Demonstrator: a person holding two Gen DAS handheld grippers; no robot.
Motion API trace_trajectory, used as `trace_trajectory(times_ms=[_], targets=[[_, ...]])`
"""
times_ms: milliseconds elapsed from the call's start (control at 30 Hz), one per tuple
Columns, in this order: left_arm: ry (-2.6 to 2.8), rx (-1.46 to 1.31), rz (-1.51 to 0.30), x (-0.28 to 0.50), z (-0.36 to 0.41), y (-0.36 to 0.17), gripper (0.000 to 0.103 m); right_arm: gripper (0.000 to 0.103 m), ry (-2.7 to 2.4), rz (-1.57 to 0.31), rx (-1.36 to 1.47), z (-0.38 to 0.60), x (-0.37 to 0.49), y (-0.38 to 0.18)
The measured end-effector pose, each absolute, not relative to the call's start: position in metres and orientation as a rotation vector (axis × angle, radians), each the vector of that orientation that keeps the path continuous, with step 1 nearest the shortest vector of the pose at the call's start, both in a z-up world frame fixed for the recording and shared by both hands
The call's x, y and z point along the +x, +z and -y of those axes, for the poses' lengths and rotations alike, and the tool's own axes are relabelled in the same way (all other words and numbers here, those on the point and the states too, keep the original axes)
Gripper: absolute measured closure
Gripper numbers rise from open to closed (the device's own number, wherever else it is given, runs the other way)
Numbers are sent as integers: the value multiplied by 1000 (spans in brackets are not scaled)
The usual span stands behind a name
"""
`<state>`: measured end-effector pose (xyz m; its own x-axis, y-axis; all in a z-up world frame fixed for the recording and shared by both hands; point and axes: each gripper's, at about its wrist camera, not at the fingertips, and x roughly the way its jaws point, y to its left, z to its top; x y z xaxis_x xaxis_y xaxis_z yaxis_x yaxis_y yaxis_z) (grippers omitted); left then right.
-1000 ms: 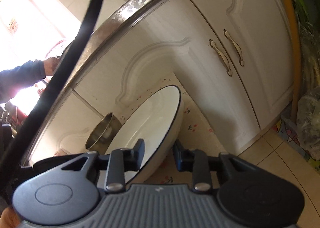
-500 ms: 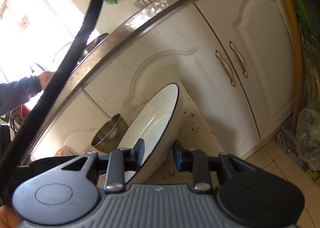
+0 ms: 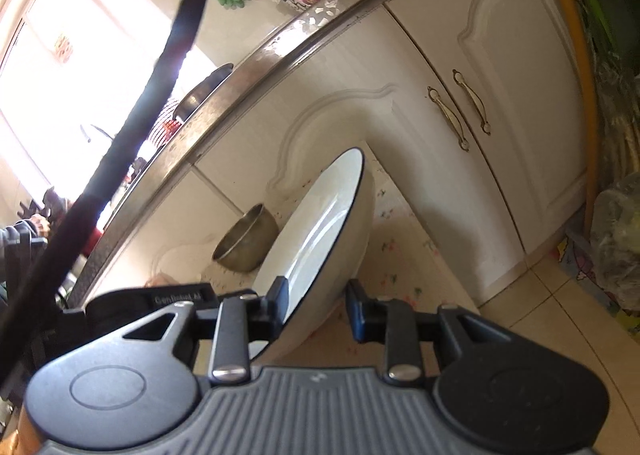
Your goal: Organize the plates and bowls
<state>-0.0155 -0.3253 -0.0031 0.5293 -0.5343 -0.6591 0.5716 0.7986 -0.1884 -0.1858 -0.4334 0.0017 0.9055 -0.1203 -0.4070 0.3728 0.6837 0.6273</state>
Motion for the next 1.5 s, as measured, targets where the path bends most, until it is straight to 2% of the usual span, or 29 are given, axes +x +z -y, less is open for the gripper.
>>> trace_trajectory(times_ms=[467,1033,1500], targets=[[-684,-27,-768,-71,265,2,85,72,-212,-429,735,389,-237,8],[-592,-125,-765,-118,176,-4,85,71,-66,-563,768,339,-247,-2],[-578,-138,-756,-123,171,-6,85,71,-67,-566,767,330,-254,-3]])
